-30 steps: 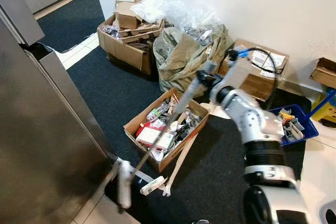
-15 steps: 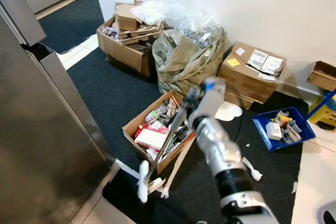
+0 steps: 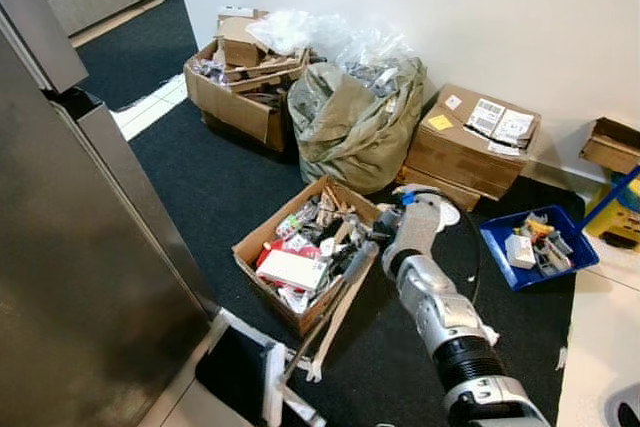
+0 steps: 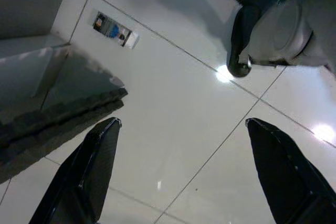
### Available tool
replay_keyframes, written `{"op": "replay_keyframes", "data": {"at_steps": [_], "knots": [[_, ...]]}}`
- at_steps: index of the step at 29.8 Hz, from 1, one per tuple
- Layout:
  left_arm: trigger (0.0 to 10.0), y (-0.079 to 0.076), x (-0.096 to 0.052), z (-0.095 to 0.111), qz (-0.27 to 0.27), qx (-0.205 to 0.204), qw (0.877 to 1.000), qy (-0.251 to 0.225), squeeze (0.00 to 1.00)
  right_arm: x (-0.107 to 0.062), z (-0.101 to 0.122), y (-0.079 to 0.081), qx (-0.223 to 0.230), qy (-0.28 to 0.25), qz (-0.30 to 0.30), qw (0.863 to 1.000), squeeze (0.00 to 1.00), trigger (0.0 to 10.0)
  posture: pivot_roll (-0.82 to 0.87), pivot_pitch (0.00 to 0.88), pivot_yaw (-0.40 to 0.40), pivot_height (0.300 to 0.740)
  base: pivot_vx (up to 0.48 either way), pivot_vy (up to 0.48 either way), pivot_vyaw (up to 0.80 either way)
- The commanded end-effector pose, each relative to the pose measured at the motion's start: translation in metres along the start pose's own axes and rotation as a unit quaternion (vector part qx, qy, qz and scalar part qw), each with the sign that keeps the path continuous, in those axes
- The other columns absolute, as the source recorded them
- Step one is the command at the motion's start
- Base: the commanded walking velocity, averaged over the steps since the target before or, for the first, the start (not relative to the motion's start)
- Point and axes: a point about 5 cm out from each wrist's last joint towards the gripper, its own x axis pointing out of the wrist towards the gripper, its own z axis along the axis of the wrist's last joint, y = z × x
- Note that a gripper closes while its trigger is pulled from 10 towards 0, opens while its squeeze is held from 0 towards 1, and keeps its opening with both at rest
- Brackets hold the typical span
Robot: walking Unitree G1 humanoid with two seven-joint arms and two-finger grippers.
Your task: Sweep floor
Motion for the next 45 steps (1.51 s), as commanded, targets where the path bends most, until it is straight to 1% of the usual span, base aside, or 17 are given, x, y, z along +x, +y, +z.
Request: {"op": "replay_keyframes", "data": {"at_steps": [1,2,5,7,12,15,17,20,25,27,31,37,38,39,40,43,45], "knots": [[10.0,0.000,-0.003,-0.013,0.001,-0.013,1.000,0.019,0.00,0.000,0.008,-0.004,-0.040,-0.001,-0.001,0.999,0.00,10.0,-0.02,0.179,0.034,0.740,0.000,0.000,0.00],[10.0,0.000,-0.003,-0.013,0.002,-0.014,1.000,0.019,0.00,0.000,0.019,-0.010,-0.062,-0.009,0.012,0.998,0.00,10.0,-0.02,0.179,0.034,0.740,0.000,0.000,0.00],[10.0,0.000,-0.003,-0.013,0.002,-0.014,1.000,0.019,0.00,0.000,0.019,-0.010,-0.062,-0.009,0.012,0.998,0.00,10.0,-0.02,0.179,0.034,0.740,0.000,0.000,0.00],[10.0,0.000,-0.003,-0.012,0.002,-0.015,1.000,0.019,0.00,-0.002,0.038,-0.020,-0.122,-0.024,0.048,0.991,0.00,10.0,-0.02,0.180,0.035,0.740,0.000,0.000,0.00],[10.0,0.000,-0.003,-0.012,0.004,-0.016,1.000,0.019,0.00,-0.005,0.056,-0.032,-0.182,-0.027,0.075,0.980,0.00,10.0,-0.02,0.181,0.037,0.740,0.000,0.000,0.00],[10.0,0.001,-0.003,-0.013,0.006,-0.017,1.000,0.019,0.00,-0.007,0.079,-0.043,-0.226,-0.055,0.082,0.969,0.00,10.0,-0.02,0.180,0.037,0.740,0.000,0.000,0.00],[10.0,0.001,-0.003,-0.013,0.006,-0.017,1.000,0.019,0.00,-0.008,0.088,-0.041,-0.229,-0.080,0.090,0.966,0.00,10.0,-0.02,0.180,0.037,0.740,0.000,0.000,0.00],[10.0,0.001,-0.003,-0.013,0.006,-0.018,1.000,0.019,0.00,-0.009,0.090,-0.041,-0.231,-0.081,0.097,0.965,0.00,10.0,-0.02,0.179,0.039,0.740,0.000,0.000,0.00],[10.0,0.001,-0.003,-0.012,0.005,-0.016,1.000,0.019,0.00,-0.014,0.102,-0.040,-0.274,-0.107,0.121,0.948,0.00,10.0,-0.02,0.176,0.041,0.740,0.000,0.000,0.00],[10.0,0.001,-0.003,-0.012,0.005,-0.016,1.000,0.019,0.00,-0.014,0.102,-0.040,-0.274,-0.107,0.121,0.948,0.00,10.0,-0.02,0.176,0.041,0.740,0.000,0.000,0.00],[10.0,0.001,-0.003,-0.012,0.006,-0.015,1.000,0.018,0.00,-0.014,0.113,-0.038,-0.302,-0.148,0.121,0.934,0.00,10.0,-0.02,0.169,0.040,0.740,0.000,0.000,0.00],[10.0,0.001,-0.003,-0.012,0.006,-0.015,1.000,0.018,0.00,-0.016,0.121,-0.033,-0.277,-0.174,0.142,0.935,0.00,10.0,-0.03,0.160,0.042,0.740,0.000,0.000,0.00],[10.0,0.000,-0.003,-0.011,0.005,-0.014,1.000,0.018,0.00,-0.018,0.114,-0.028,-0.235,-0.152,0.179,0.943,0.00,10.0,-0.03,0.142,0.036,0.740,0.000,0.000,0.00],[10.0,0.000,-0.003,-0.011,0.005,-0.014,1.000,0.018,0.00,-0.018,0.114,-0.028,-0.235,-0.152,0.179,0.943,0.00,10.0,-0.03,0.142,0.036,0.740,0.000,0.000,0.00],[10.0,0.000,-0.002,-0.010,0.006,-0.015,1.000,0.018,0.00,-0.016,0.103,-0.027,-0.189,-0.101,0.202,0.956,0.00,10.0,-0.04,0.130,0.031,0.740,0.000,0.000,0.00],[10.0,-0.001,-0.002,-0.010,0.006,-0.015,1.000,0.017,0.00,-0.014,0.096,-0.028,-0.167,-0.074,0.210,0.961,0.00,10.0,-0.04,0.118,0.028,0.740,0.000,0.000,0.00],[10.0,-0.002,0.000,-0.007,0.010,-0.021,1.000,0.011,0.00,-0.009,0.078,-0.029,-0.095,-0.022,0.200,0.975,0.00,10.0,-0.03,0.096,0.024,0.740,0.000,0.000,0.00]]}}
